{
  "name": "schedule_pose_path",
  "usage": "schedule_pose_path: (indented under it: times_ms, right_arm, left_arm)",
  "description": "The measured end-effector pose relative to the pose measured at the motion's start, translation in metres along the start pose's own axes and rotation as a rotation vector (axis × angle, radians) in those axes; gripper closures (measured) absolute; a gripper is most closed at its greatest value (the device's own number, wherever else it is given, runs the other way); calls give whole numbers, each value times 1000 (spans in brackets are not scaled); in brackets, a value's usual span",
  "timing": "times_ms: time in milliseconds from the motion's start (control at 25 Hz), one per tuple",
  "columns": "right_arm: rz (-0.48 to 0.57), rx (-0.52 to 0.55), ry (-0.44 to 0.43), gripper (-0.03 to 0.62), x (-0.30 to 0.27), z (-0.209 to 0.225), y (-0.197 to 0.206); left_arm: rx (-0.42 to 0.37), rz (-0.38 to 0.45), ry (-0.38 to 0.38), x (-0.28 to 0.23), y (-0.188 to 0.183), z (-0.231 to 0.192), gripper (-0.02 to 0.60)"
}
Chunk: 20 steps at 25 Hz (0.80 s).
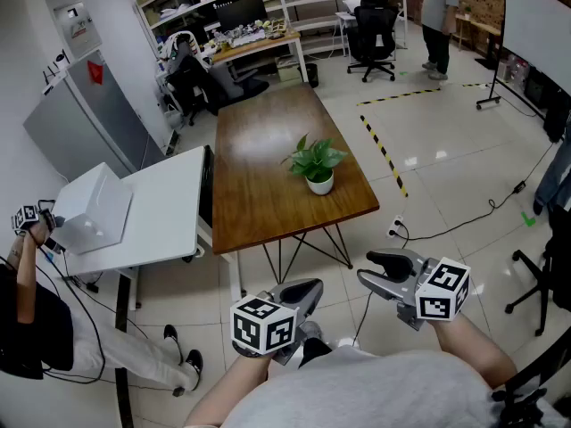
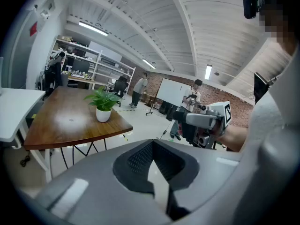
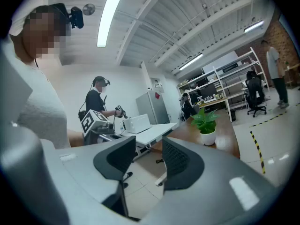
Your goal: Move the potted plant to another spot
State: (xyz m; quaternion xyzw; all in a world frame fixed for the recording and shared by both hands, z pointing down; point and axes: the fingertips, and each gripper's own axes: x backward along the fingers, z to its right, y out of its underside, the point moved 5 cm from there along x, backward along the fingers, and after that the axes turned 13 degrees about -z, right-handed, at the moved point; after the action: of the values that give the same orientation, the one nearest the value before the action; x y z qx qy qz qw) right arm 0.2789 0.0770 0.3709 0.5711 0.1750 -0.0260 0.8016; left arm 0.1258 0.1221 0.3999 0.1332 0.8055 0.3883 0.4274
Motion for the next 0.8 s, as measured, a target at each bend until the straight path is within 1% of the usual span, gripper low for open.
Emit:
schedule_pose_path:
  times_ms: [40,80,160,280,360,560,640,720,800]
  right_arm:
    - [14,-8,9,393,-8,12,-4]
    - [26,-14,18,362,-17,24,-9]
    - [35,-18,37,334,-35,47,-16]
    - [7,-12,66,297,-63,80,-22]
    - [-13,1,100,272,-82,102,-27]
    - [-69,48,241,210,-131,165,-39]
    - [-77,45,300,187,-149,195,-40]
    - [-79,31,354,140,-168,222,-37]
    - [-106,32,405,123,-187,246,-31]
  left_arm:
    - [-2,-5,2,-4,-4,-12,583]
    - [-4,-9,4,-7,-8,-24,583]
    - [-6,-16,6,-13,-16,-48,583]
    - [0,-21,12,-21,-30,-83,583]
    - [4,-27,17,-24,-39,-107,583]
    - [23,-47,31,-32,-56,-168,583]
    - [31,-50,32,-36,-62,-193,583]
    - [42,-52,26,-39,-67,-219,583]
    - [55,-52,21,-39,-72,-242,583]
